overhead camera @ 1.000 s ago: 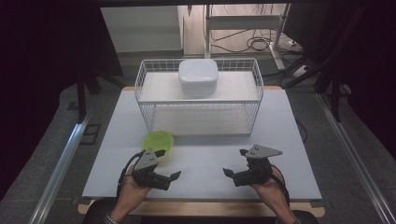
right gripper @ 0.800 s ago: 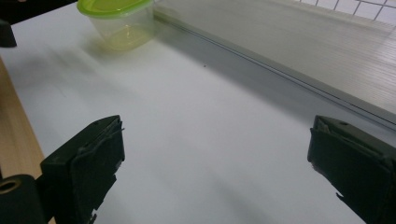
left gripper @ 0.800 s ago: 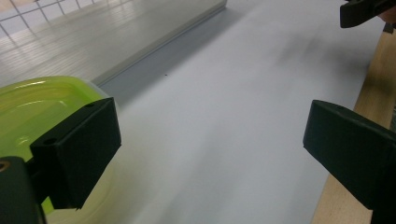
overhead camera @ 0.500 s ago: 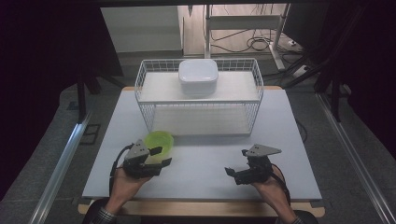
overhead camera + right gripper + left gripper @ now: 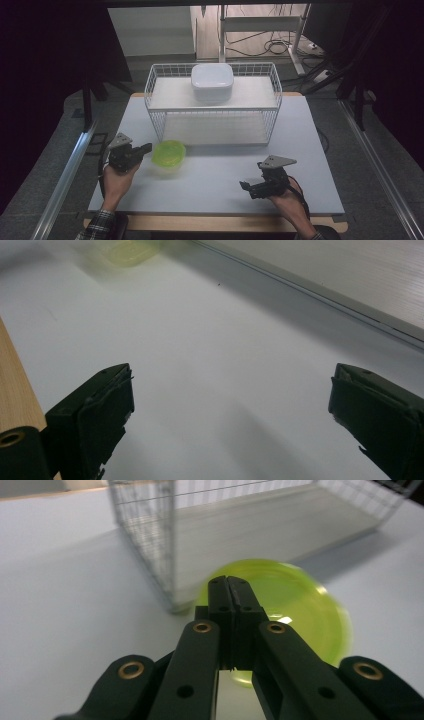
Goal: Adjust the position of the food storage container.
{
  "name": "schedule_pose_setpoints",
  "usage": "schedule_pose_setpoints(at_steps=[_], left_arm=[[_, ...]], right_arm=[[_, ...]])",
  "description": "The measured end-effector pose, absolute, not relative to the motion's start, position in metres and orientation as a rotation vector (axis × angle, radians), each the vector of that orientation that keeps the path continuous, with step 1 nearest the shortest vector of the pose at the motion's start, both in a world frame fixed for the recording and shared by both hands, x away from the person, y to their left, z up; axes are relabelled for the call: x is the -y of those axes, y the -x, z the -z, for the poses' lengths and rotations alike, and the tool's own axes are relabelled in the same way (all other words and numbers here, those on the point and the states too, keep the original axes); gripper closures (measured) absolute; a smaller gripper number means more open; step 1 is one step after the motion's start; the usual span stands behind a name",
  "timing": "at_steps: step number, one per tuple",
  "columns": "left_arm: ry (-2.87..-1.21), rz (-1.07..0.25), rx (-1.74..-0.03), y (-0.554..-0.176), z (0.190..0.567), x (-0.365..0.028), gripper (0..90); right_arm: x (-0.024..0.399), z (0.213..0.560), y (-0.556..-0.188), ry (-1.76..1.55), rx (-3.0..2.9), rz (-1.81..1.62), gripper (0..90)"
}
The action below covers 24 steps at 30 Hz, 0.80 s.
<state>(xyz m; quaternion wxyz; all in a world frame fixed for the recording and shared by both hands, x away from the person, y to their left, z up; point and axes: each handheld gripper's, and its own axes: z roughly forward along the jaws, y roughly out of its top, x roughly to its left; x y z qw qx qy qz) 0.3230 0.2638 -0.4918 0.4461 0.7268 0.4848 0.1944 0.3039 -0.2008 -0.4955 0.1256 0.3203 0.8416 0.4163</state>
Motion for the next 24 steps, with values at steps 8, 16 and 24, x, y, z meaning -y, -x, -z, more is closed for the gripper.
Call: schedule_pose_setpoints(at_steps=[8,16,24], left_arm=[[-1.837,-0.523,-1.265,-0.347,0.504,-0.262,89.9],[-1.869,-0.486,-1.286,-0.356,0.514,-0.258,89.9],[-1.882,-0.480,-1.283,-0.355,0.514,-0.250,89.9]], right_arm=[[0.200,0.497,-0.305,-0.940,-2.459,-1.196,5.0],[0.200,0.499,-0.305,-0.948,-2.467,-1.183,5.1],[0.199,0.501,-0.305,-0.948,-2.481,-1.164,5.4]])
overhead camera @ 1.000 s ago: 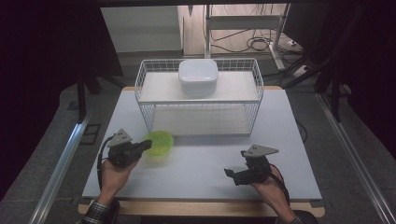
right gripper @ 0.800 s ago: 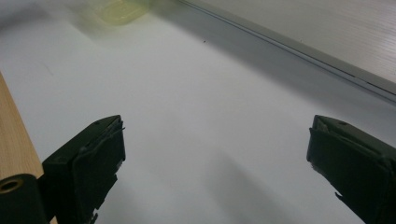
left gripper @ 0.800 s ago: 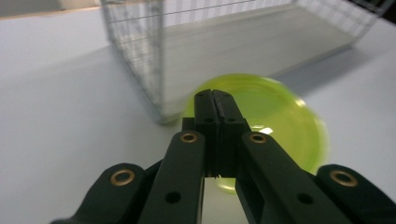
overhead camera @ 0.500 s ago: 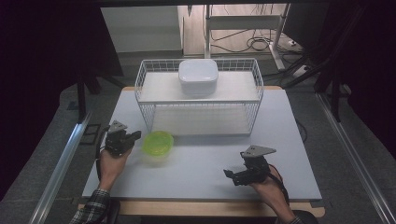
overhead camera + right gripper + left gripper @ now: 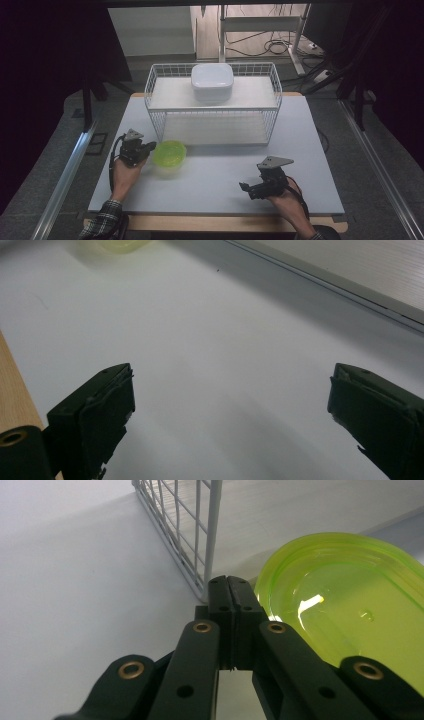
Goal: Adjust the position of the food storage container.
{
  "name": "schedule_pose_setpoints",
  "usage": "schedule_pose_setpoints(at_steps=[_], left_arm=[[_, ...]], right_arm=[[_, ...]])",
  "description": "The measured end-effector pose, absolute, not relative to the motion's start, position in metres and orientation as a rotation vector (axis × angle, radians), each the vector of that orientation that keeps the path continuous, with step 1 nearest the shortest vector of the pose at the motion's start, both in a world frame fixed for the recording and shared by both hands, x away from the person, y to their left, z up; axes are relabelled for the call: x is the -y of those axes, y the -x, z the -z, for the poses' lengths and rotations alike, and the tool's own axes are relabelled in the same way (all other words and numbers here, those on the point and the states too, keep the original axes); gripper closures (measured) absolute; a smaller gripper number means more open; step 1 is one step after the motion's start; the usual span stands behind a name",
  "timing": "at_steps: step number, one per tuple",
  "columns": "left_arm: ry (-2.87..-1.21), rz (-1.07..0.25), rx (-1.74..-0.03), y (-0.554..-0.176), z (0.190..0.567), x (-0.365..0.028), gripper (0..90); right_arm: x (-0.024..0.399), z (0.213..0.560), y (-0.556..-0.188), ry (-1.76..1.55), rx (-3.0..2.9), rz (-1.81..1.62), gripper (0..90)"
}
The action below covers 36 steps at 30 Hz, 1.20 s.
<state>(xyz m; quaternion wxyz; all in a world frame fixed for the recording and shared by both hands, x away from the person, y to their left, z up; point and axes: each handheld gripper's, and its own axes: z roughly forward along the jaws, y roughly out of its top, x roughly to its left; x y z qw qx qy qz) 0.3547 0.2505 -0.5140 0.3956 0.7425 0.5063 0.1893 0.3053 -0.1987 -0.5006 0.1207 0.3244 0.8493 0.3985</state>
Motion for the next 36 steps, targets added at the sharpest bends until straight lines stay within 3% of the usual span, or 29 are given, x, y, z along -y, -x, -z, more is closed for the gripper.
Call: schedule_pose_setpoints(at_steps=[36], left_arm=[[-1.959,-0.288,-1.111,-0.333,0.513,-0.177,89.8]], right_arm=[[0.198,0.504,-0.306,-0.967,-2.500,-1.151,5.6]])
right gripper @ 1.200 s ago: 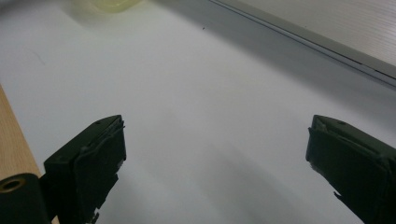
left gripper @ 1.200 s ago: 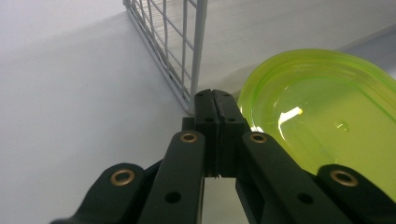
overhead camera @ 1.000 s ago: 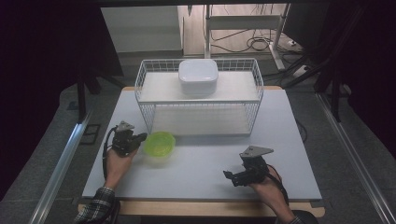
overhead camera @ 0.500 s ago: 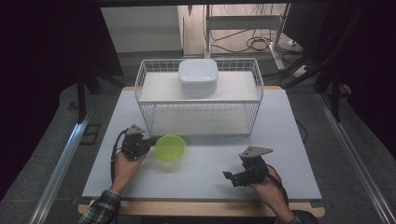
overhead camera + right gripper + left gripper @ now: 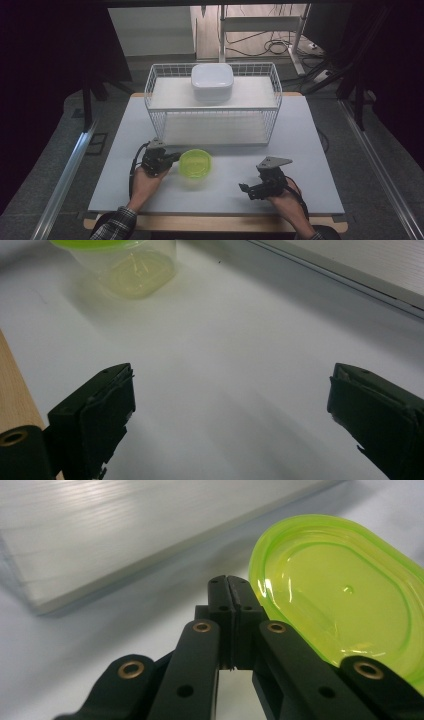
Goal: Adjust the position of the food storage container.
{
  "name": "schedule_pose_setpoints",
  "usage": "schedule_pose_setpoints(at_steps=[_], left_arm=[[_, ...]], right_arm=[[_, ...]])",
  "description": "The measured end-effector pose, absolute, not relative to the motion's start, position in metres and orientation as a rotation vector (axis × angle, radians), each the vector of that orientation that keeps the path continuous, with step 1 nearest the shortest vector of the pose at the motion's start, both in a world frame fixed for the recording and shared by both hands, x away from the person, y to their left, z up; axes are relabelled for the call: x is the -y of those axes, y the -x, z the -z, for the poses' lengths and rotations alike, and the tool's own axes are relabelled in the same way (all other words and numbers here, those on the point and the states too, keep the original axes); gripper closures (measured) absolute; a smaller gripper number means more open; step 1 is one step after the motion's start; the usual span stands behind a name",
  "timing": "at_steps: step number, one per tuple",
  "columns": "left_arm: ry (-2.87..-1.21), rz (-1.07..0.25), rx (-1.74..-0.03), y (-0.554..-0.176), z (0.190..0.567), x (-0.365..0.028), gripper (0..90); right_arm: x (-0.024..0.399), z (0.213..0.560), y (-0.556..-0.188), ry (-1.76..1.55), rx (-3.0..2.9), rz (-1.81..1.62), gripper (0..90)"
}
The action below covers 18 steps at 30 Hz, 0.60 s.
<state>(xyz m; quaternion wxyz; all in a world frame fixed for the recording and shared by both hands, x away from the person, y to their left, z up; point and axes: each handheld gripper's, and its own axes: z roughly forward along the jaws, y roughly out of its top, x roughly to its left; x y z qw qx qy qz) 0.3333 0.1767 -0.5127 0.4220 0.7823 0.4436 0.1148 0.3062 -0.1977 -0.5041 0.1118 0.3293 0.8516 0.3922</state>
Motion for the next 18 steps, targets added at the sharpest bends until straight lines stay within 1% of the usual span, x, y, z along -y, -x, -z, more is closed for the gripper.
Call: schedule_pose_setpoints(at_steps=[15,18], left_arm=[[-1.981,-0.192,-1.033,-0.322,0.513,-0.151,89.5],[-2.017,-0.162,-0.999,-0.317,0.514,-0.142,89.0]], right_arm=[[0.198,0.505,-0.307,-0.967,-2.509,-1.145,5.6],[0.198,0.506,-0.307,-0.969,-2.510,-1.144,5.5]])
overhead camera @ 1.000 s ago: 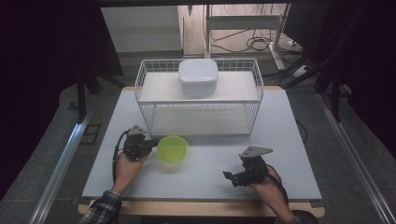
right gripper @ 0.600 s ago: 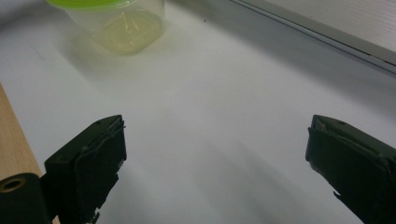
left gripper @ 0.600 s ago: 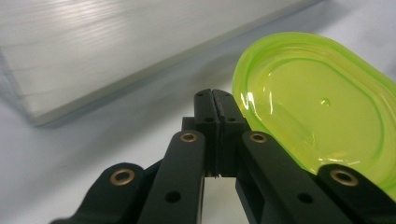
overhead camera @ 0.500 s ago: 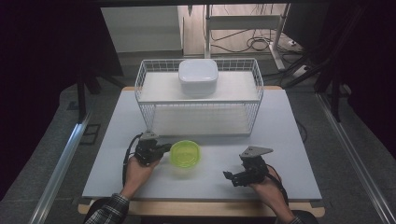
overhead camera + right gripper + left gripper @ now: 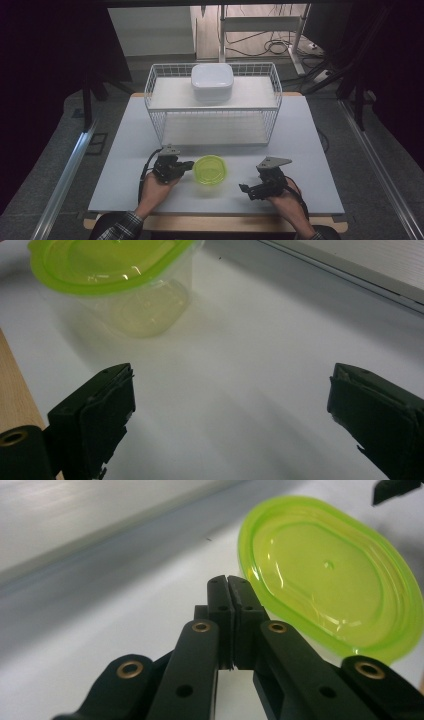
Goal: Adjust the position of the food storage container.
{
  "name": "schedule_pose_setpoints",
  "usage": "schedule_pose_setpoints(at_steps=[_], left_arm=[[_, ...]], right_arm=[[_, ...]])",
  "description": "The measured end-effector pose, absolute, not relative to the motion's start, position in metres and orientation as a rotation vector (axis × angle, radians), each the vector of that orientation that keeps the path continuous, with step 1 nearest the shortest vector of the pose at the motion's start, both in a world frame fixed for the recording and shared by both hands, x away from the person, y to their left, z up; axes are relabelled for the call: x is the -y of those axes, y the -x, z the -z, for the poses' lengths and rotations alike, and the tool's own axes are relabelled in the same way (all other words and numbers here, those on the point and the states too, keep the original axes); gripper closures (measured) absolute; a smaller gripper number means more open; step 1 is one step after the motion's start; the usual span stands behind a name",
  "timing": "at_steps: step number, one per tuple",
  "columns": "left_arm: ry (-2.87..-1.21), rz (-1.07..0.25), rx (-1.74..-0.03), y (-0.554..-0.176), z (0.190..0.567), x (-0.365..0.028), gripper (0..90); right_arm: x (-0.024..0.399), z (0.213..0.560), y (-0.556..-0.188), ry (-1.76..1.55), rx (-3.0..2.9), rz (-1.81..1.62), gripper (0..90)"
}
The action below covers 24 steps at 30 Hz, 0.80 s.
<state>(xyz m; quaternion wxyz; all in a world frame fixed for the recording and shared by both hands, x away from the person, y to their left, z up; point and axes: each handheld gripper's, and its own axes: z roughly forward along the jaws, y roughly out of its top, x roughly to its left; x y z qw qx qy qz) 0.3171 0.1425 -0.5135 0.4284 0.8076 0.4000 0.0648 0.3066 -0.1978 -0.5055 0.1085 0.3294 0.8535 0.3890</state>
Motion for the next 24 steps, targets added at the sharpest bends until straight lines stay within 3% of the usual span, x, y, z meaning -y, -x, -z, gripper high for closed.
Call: schedule_pose_setpoints(at_steps=[8,18,22,24], left_arm=[[-2.070,-0.148,-0.943,-0.310,0.514,-0.127,88.2],[-2.063,-0.156,-0.986,-0.312,0.514,-0.138,84.5],[-2.038,-0.194,-1.001,-0.309,0.511,-0.148,78.4],[-2.023,-0.217,-1.007,-0.307,0.509,-0.153,71.2]], right_arm=[[0.198,0.506,-0.307,-0.967,-2.513,-1.138,5.5],[0.198,0.506,-0.307,-0.963,-2.517,-1.134,5.6],[0.198,0.506,-0.306,-0.962,-2.516,-1.138,5.5],[0.198,0.505,-0.306,-0.962,-2.516,-1.140,5.5]])
